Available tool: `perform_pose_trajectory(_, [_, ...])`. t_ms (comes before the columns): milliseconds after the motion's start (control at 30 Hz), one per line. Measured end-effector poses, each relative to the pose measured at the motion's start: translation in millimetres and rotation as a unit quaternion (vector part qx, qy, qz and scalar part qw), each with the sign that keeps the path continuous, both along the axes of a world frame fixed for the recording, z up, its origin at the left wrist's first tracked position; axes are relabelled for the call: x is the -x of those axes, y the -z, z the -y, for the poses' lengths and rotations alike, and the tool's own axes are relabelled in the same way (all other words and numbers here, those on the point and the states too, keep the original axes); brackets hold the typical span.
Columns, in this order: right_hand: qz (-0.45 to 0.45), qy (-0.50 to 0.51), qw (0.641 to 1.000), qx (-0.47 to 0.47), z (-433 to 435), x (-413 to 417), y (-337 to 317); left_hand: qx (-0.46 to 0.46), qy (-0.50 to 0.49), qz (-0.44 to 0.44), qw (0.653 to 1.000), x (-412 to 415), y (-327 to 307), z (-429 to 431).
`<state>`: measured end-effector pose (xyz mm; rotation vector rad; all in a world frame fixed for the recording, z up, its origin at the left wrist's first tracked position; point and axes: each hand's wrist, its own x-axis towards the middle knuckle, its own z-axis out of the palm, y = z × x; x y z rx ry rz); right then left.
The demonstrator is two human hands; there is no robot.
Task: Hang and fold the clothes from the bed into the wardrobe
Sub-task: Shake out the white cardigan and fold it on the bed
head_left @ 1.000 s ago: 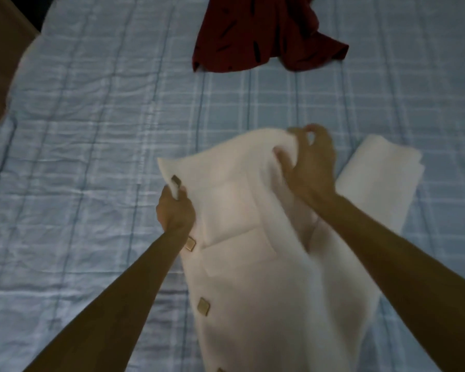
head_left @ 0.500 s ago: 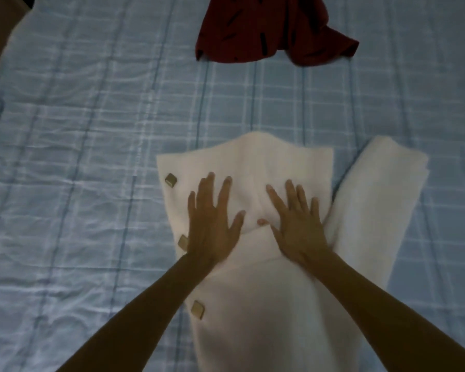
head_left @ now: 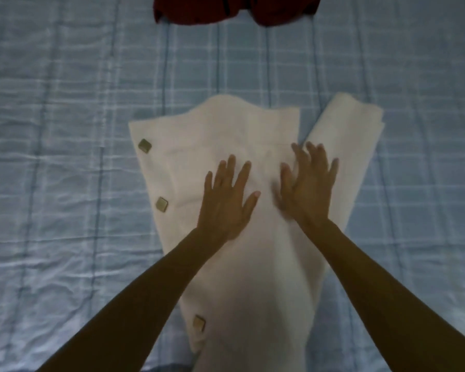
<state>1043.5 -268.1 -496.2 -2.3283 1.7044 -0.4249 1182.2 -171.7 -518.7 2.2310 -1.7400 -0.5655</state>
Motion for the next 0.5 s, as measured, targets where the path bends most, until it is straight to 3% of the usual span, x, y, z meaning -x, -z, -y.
perform_pose_trajectory(67, [0.053,0.175,0.981,-0.064,3,33,1,-0.042,0.035,0.006,0.998,19,6,-4])
perform_pose_trajectory(167, [0.150,0.387,0.872,-0.260,-3,63,9,-0.109,0.028,0.044,0.993,31,26,-1])
perform_pose_trajectory(267, [0.158,0.381,0.859,-0.303,-7,73,16,-0.105,0.017,0.077,0.991,37,36,4])
perform_pose_trajectory(400, [0.317,0.429,0.792,-0.296,-2,85,4,-0.123,0.014,0.099,0.987,44,30,7])
perform_pose_trajectory(500, [0.342,0.396,0.830,-0.195,-10,94,-29,-0.148,0.009,0.099,0.984,49,25,11])
